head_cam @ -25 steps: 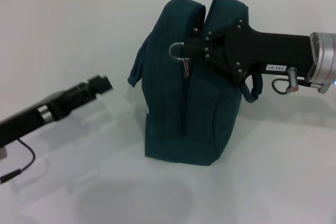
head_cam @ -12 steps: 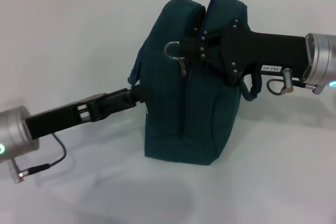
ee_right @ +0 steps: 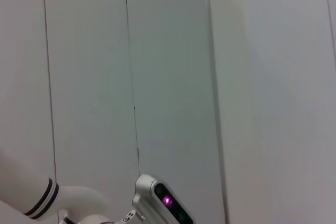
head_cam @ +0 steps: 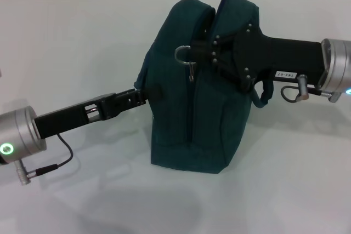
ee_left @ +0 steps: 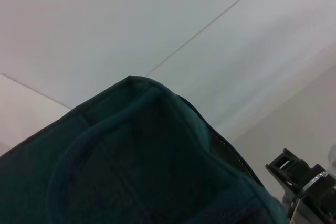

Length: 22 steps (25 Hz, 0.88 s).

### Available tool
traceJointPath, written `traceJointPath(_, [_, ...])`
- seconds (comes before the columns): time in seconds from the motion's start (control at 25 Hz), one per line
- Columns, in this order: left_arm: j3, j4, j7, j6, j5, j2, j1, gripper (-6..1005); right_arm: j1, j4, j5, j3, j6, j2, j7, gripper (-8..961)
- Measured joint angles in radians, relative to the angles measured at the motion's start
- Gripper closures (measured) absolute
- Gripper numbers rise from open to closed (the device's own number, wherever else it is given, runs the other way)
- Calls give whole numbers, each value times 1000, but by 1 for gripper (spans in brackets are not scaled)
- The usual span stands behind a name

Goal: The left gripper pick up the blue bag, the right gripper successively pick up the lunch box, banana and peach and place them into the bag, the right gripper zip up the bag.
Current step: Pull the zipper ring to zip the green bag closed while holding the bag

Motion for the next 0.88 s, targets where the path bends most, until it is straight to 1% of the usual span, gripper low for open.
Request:
traceJointPath(0.04, [0,0,0,0,0,0,0,241,0,2,1,0,0,0,0,940])
traceJointPath(0.24, [-1,0,7,0,-2,-2,1,454,-1,18,23,0,-11,0,12,940])
traceJointPath(0.48, [-2,-20,18,1,-6,-5,-9,670,-2,76,71,-1,-34,-1,20,940])
traceJointPath(0.8, [1,-23,31,6,-8,-5,-21,895,-3,107,82,1,-38,0,42,940])
traceJointPath(0.88, [2,-23,34,7,-11,-4,-21,915,-2,107,90,1,-35,0,58,940])
